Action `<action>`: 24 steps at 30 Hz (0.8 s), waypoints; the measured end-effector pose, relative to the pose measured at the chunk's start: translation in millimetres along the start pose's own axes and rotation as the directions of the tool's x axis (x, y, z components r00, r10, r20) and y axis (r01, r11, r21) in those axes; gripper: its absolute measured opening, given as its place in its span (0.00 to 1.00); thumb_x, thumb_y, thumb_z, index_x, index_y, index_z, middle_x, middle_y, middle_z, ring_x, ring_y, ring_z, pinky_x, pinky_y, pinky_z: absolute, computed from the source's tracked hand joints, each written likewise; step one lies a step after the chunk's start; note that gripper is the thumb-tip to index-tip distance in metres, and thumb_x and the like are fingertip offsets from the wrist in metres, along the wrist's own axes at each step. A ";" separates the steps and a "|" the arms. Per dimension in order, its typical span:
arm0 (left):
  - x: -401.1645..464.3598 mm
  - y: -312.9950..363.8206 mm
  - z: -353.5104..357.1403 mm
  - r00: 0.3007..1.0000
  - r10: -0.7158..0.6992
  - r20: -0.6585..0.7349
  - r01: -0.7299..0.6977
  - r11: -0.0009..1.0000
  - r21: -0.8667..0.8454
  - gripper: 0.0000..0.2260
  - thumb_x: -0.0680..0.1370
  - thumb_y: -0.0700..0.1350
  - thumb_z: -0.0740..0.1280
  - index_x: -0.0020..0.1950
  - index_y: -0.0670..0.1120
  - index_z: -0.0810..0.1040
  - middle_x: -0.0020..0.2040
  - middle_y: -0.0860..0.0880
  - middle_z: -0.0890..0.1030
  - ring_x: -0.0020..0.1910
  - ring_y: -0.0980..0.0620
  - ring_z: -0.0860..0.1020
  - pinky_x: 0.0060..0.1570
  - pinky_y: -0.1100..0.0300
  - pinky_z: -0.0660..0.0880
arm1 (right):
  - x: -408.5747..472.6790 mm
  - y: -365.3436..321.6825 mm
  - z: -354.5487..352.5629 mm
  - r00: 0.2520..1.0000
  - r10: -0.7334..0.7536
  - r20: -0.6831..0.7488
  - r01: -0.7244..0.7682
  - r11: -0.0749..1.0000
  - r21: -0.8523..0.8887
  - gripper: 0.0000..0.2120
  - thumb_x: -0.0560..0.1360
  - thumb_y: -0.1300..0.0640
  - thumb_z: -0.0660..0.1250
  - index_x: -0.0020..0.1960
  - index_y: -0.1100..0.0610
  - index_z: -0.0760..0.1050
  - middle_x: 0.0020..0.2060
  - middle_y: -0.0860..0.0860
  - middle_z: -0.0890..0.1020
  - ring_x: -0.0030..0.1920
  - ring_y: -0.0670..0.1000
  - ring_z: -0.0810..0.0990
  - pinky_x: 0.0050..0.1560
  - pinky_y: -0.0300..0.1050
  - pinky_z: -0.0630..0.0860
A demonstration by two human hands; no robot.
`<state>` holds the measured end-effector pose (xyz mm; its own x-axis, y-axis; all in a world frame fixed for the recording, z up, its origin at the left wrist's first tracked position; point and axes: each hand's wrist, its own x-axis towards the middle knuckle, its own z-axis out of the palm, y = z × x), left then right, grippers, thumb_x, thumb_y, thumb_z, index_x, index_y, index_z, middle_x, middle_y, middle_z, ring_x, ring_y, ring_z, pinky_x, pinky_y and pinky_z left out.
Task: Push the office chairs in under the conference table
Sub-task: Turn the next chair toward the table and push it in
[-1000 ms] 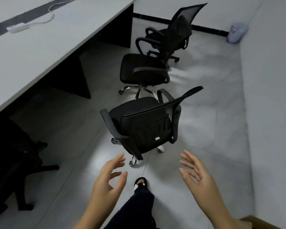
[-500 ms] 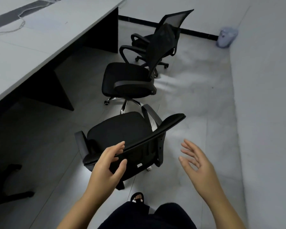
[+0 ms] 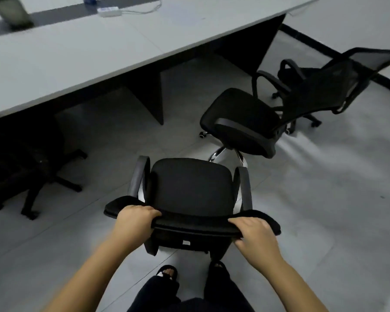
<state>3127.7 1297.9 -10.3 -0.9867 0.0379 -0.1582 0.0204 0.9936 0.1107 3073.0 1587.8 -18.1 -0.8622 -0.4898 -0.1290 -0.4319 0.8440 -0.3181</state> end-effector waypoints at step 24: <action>37.4 9.6 6.1 0.896 -0.346 -0.277 0.343 0.937 -0.061 0.12 0.57 0.49 0.80 0.32 0.50 0.79 0.27 0.53 0.79 0.26 0.50 0.78 0.24 0.62 0.72 | 190.9 48.4 -25.1 0.813 -0.582 -0.013 0.577 0.808 -0.124 0.08 0.61 0.51 0.73 0.40 0.44 0.81 0.28 0.43 0.83 0.28 0.47 0.81 0.23 0.41 0.75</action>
<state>3092.0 1309.5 -21.1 -0.9362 -0.3393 0.0918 -0.3291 0.9379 0.1099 2880.8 1540.6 -34.6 -0.4527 -0.8869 0.0924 -0.8787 0.4261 -0.2151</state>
